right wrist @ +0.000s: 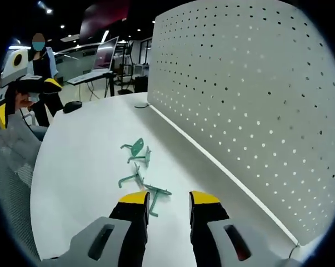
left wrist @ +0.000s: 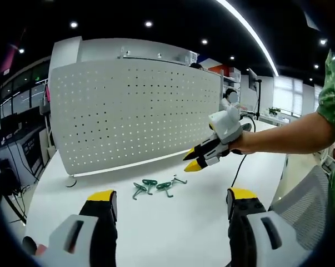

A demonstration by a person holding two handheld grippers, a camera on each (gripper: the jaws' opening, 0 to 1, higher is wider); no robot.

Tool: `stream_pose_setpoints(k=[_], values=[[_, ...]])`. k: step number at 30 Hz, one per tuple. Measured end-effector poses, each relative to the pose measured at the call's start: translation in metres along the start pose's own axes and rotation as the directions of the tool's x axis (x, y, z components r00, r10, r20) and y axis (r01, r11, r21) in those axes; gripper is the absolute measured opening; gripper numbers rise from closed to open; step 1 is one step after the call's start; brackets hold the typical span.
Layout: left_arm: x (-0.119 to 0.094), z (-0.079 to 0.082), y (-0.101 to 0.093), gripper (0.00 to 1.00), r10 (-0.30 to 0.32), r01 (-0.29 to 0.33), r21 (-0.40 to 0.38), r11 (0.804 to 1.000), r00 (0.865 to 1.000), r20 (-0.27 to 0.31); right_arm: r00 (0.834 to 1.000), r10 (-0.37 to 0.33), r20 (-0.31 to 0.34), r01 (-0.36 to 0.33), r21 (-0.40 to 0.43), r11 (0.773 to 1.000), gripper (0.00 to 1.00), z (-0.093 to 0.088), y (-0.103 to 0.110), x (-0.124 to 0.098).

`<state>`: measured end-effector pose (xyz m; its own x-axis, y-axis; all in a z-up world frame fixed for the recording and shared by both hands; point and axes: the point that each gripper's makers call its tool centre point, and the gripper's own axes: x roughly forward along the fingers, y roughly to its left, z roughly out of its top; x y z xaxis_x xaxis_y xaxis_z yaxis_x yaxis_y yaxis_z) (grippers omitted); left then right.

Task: Insert the hook assembly into the mounting plate slot until the hook locks in place.

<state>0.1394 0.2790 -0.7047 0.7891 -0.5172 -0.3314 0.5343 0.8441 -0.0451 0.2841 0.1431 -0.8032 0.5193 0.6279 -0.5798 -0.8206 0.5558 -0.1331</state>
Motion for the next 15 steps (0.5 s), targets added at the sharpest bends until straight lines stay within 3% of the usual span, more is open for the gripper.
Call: stream_pose_setpoints(k=[15], values=[[0.002,-0.002,0.000,0.83,0.002,-0.002,-0.003,1.000,1.000,-0.015,0.998,0.045,-0.047,-0.048,-0.051,0.998,0.19,-0.011,-0.001,0.020]])
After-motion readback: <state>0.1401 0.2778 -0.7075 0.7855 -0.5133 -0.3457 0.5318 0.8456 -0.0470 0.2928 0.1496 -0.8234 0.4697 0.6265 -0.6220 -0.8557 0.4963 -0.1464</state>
